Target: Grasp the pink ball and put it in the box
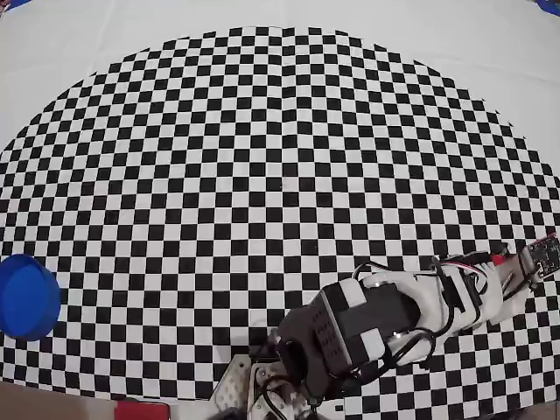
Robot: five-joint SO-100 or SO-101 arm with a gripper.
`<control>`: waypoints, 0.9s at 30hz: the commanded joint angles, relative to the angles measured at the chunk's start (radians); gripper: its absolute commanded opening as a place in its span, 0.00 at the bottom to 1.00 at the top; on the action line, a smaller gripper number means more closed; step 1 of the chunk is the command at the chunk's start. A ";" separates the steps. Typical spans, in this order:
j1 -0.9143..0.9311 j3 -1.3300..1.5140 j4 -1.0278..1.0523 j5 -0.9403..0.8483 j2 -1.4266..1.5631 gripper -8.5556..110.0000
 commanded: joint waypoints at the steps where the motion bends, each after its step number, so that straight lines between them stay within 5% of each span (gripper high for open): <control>1: -0.011 -0.057 -0.018 -0.008 -0.015 0.29; 27: -0.006 -0.114 -0.018 -0.008 -0.101 0.29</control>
